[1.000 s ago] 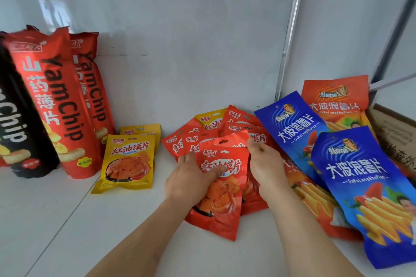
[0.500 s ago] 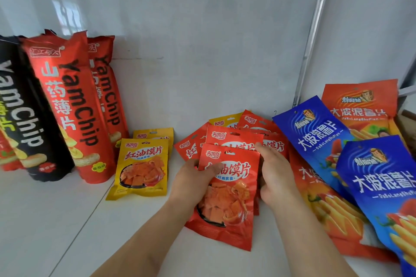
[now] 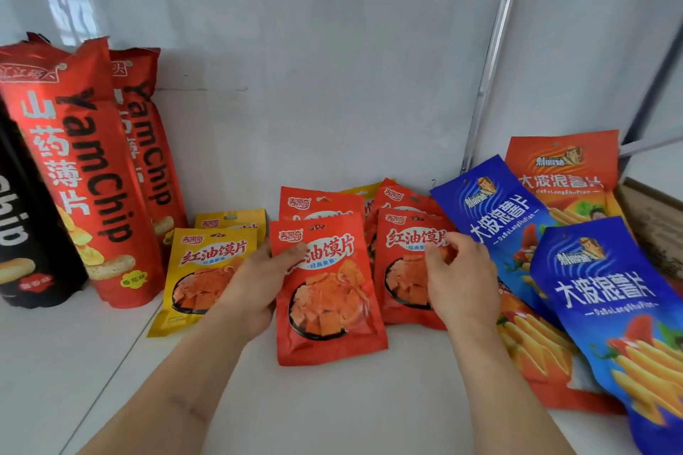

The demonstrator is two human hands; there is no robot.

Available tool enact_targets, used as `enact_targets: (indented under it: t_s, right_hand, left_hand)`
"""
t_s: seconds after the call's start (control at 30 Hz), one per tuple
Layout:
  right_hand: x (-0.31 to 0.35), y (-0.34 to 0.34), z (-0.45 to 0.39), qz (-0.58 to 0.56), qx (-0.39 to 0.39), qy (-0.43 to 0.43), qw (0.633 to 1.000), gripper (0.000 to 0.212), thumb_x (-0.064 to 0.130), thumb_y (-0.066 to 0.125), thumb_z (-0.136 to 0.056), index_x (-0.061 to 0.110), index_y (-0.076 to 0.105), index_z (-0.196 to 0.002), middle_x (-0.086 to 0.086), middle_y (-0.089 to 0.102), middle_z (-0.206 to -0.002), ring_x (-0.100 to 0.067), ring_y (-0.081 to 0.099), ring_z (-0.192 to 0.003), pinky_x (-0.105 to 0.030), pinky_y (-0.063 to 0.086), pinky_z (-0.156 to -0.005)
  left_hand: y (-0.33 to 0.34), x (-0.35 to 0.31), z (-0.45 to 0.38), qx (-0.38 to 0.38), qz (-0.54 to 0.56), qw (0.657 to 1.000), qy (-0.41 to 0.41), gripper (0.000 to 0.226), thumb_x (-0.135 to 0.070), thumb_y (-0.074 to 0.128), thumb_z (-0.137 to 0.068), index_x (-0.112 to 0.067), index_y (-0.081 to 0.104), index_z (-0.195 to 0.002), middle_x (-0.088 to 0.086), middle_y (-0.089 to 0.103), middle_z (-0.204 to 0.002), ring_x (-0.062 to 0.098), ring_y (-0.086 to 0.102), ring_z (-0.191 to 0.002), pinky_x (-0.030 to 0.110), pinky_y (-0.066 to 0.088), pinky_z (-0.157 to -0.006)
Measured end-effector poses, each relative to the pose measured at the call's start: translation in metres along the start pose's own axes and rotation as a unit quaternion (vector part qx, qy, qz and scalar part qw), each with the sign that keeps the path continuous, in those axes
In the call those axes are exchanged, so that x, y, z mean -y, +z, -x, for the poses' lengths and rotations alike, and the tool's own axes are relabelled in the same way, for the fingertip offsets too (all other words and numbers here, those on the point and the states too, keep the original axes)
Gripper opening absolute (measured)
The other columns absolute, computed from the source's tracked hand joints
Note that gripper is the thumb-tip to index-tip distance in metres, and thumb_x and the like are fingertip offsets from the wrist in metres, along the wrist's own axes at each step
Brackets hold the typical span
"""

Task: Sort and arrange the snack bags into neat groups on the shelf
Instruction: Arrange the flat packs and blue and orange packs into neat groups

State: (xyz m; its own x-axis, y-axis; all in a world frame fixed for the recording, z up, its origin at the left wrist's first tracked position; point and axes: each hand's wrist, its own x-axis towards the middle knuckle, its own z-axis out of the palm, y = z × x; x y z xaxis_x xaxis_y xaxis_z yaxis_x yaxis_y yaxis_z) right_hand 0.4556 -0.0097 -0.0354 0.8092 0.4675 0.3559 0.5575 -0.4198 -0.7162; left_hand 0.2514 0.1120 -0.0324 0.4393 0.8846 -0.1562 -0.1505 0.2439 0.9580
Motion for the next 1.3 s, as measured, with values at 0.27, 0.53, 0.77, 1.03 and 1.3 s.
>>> enact_targets:
  t_s: [0.27, 0.53, 0.77, 1.03, 1.3]
  right_hand:
    - [-0.002, 0.015, 0.003, 0.176, 0.062, 0.011, 0.982, 0.078, 0.064, 0.048, -0.090, 0.013, 0.034, -0.147, -0.011, 0.043, -0.145, -0.032, 0.041, -0.130, -0.045, 0.035, -0.105]
    - [0.004, 0.025, 0.009, 0.135, 0.084, -0.009, 0.987, 0.094, 0.072, 0.054, -0.081, 0.012, 0.029, -0.149, -0.012, 0.041, -0.146, -0.033, 0.039, -0.131, -0.043, 0.033, -0.107]
    - [0.004, 0.024, 0.010, 0.123, 0.061, -0.007, 0.990, 0.096, 0.071, 0.060, -0.078, 0.015, 0.028, -0.147, -0.012, 0.047, -0.138, -0.032, 0.047, -0.126, -0.044, 0.041, -0.099]
    - [-0.002, 0.006, 0.000, -0.076, 0.019, -0.024, 0.997, 0.070, 0.040, 0.069, -0.088, 0.017, 0.040, -0.147, -0.008, 0.045, -0.144, -0.025, 0.044, -0.132, -0.039, 0.037, -0.107]
    - [0.013, -0.005, 0.013, -0.217, 0.094, -0.003, 0.972, 0.057, 0.031, 0.078, -0.081, 0.026, 0.056, -0.133, 0.008, 0.064, -0.121, -0.010, 0.061, -0.107, -0.032, 0.047, -0.098]
  left_hand:
    - [-0.013, -0.004, -0.008, -0.036, 0.074, 0.997, -0.005, 0.027, -0.022, 0.070, -0.094, -0.016, 0.067, -0.120, 0.009, 0.079, -0.102, 0.032, 0.077, -0.089, 0.053, 0.060, -0.082]
    - [-0.008, 0.006, -0.009, -0.048, 0.067, 0.997, 0.002, 0.020, -0.027, 0.068, -0.096, -0.022, 0.068, -0.115, 0.005, 0.079, -0.098, 0.029, 0.077, -0.087, 0.054, 0.060, -0.084]
    - [-0.007, 0.009, -0.013, -0.084, 0.048, 0.995, 0.038, 0.011, -0.035, 0.064, -0.098, -0.031, 0.066, -0.108, -0.001, 0.079, -0.094, 0.023, 0.077, -0.085, 0.050, 0.061, -0.082]
    - [-0.012, 0.004, -0.013, -0.117, 0.001, 0.991, 0.070, 0.011, -0.035, 0.049, -0.105, -0.033, 0.060, -0.107, -0.004, 0.075, -0.102, 0.020, 0.074, -0.092, 0.042, 0.061, -0.081]
    - [-0.015, -0.002, -0.012, -0.131, 0.005, 0.986, 0.099, 0.015, -0.040, 0.047, -0.105, -0.032, 0.056, -0.115, -0.003, 0.073, -0.106, 0.018, 0.074, -0.092, 0.039, 0.062, -0.072]
